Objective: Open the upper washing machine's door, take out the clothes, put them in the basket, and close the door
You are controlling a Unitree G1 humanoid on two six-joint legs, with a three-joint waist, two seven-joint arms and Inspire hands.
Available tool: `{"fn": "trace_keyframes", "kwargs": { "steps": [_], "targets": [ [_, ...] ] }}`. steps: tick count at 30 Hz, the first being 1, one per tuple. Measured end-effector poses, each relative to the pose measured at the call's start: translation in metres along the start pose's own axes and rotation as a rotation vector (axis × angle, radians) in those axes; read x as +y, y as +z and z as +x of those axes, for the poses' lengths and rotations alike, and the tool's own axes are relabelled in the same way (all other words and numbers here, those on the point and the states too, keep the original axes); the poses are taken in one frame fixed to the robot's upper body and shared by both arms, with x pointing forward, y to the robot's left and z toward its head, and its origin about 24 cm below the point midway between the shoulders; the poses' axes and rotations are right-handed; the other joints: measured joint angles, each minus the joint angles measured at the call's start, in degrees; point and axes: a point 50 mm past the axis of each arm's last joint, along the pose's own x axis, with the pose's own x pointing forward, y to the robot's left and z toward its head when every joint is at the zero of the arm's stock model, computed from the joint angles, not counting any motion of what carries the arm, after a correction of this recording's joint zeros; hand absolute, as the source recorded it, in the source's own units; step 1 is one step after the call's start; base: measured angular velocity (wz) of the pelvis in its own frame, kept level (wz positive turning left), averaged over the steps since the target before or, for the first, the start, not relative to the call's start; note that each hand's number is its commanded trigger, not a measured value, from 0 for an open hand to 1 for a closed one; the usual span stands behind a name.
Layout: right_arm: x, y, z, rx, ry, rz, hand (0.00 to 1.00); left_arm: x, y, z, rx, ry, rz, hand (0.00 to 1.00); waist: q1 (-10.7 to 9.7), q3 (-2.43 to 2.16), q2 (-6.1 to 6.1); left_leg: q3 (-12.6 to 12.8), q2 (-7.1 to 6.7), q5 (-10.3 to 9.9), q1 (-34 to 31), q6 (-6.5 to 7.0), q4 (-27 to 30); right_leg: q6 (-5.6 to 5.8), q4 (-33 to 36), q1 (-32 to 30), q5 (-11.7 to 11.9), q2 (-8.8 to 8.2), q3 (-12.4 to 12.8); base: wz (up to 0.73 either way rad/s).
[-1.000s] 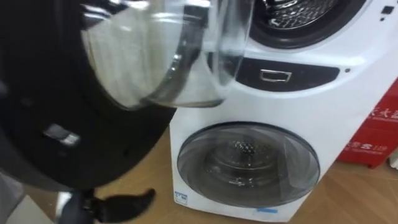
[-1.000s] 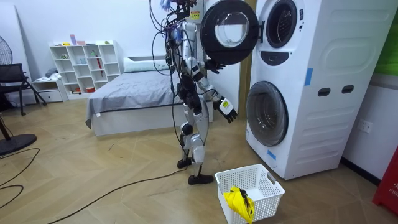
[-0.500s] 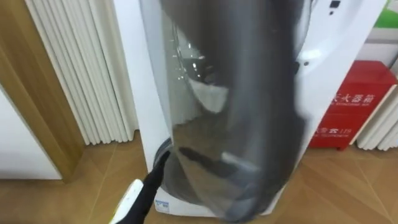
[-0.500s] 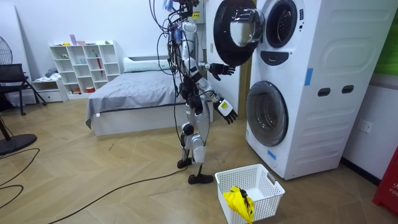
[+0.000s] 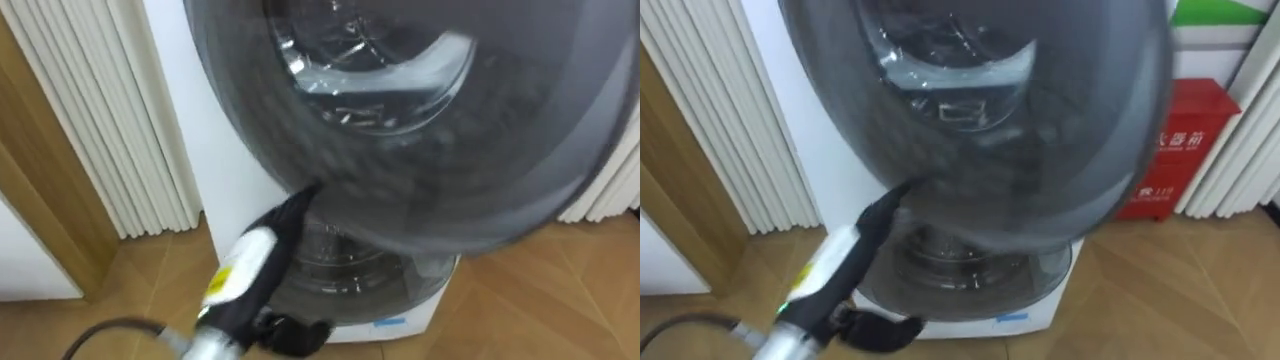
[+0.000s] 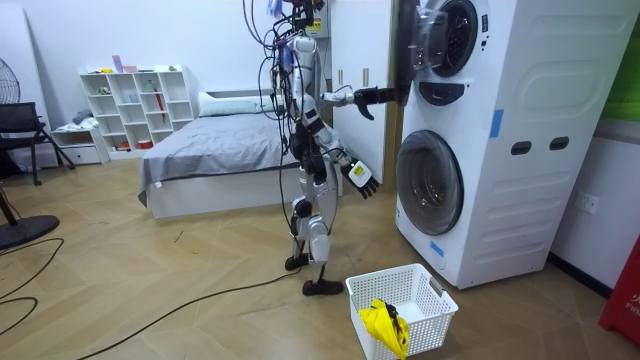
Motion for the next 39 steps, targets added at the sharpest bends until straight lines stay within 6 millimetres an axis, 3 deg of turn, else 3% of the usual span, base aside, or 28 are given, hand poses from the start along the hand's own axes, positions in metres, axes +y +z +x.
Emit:
{"fn": "trace_keyframes", "kwargs": {
  "steps": [3, 5, 10, 14, 16, 24, 28, 33, 35, 37, 38, 39],
  "targets": [
    [0.002, 0.005, 0.003, -0.013, 0.01, -0.01, 0.0, 0.012, 0.013, 0.03, -0.084, 0.031, 0.08, 0.0, -1.23, -0.1, 0.42, 0.26, -0.03, 0.0, -0.45, 0.0, -0.04, 0.0, 0.0, -0.65, 0.0, 0.12, 1.57, -0.06],
    [0.002, 0.006, 0.003, -0.015, 0.009, -0.012, 0.0, 0.026, 0.043, 0.056, -0.223, 0.089, 0.123, 0.0, -1.97, -0.15, 0.53, 0.8, -0.05, 0.0, -0.78, 0.0, -0.06, 0.0, -0.04, -1.36, 0.0, 0.3, 2.64, -0.19],
    [0.002, 0.006, 0.004, 0.004, 0.02, -0.022, 0.0, 0.041, 0.075, 0.077, -0.362, 0.18, 0.124, 0.0, -3.33, -0.44, 1.47, 2.05, 0.05, 0.0, 0.3, -0.02, 0.07, -0.06, -0.71, -1.38, 0.06, 0.92, 5.55, -0.42],
    [0.0, 0.003, 0.003, 0.024, 0.032, -0.046, 0.0, 0.033, 0.072, 0.077, -0.365, 0.143, 0.136, 0.0, -4.79, -0.44, 2.3, 1.81, 0.37, 0.0, 0.33, -0.03, 0.15, -0.12, -0.77, -1.39, 0.09, 1.35, 6.06, -0.14],
    [-0.002, 0.002, 0.005, 0.039, 0.04, -0.072, 0.0, 0.019, 0.066, 0.076, -0.343, 0.074, 0.147, 0.0, -5.58, -0.34, 2.53, 1.75, 0.55, 0.0, 0.22, -0.06, 0.14, -0.14, -0.8, -1.58, 0.08, 1.47, 5.84, 0.09],
    [-0.003, 0.01, 0.01, 0.035, 0.054, -0.081, 0.0, -0.007, 0.046, 0.064, -0.27, -0.072, 0.151, 0.0, -5.19, -0.26, 2.43, 1.68, 0.87, -0.41, 0.52, -0.77, 0.09, -0.41, -0.72, -1.58, 0.23, 1.84, 5.87, -0.01],
    [-0.004, 0.011, 0.011, 0.037, 0.059, -0.08, 0.0, -0.01, 0.026, 0.05, -0.198, -0.1, 0.158, 0.0, -4.01, -0.17, 1.96, 1.27, 0.96, -0.68, 0.34, -1.07, -0.1, -0.61, -0.6, -1.82, 0.36, 2.03, 5.7, 0.01],
    [-0.003, 0.007, 0.009, 0.051, 0.054, -0.056, 0.0, -0.024, -0.033, 0.02, 0.083, -0.12, 0.035, 0.0, -2.47, -0.48, 0.78, 0.21, 1.11, -0.66, 0.43, -1.11, 0.04, -0.74, -0.48, -1.46, 0.33, 2.16, 5.17, 0.06],
    [-0.002, 0.002, 0.008, 0.063, 0.048, -0.011, 0.0, -0.031, -0.06, -0.005, 0.232, -0.109, -0.001, 0.0, -1.46, -0.74, 0.13, 0.04, 1.27, -0.77, 0.52, -1.32, 0.02, -0.87, -0.55, -1.47, 0.3, 2.43, 5.18, -0.07],
    [0.002, -0.012, 0.002, 0.111, 0.039, 0.05, 0.0, -0.044, -0.1, -0.053, 0.48, -0.107, -0.039, 0.0, 0.5, -1.39, -0.85, -0.14, 1.73, -0.98, 0.85, -1.68, 0.04, -1.26, -0.7, -1.08, 0.14, 2.73, 4.23, 0.0],
    [0.003, -0.021, -0.002, 0.135, 0.03, 0.098, 0.0, -0.051, -0.118, -0.083, 0.609, -0.115, -0.046, 0.0, 1.41, -1.61, -1.25, -0.42, 1.83, -1.06, 1.1, -1.82, 0.05, -1.43, -0.81, -0.66, 0.01, 2.87, 3.88, 0.07],
    [0.003, -0.024, -0.004, 0.146, 0.024, 0.122, 0.0, -0.055, -0.126, -0.1, 0.679, -0.12, -0.049, 0.0, 1.95, -1.66, -1.31, -0.47, 1.84, -1.16, 1.22, -1.98, 0.02, -1.5, -0.82, -0.49, -0.07, 2.99, 3.75, 0.0]
  ]
}}
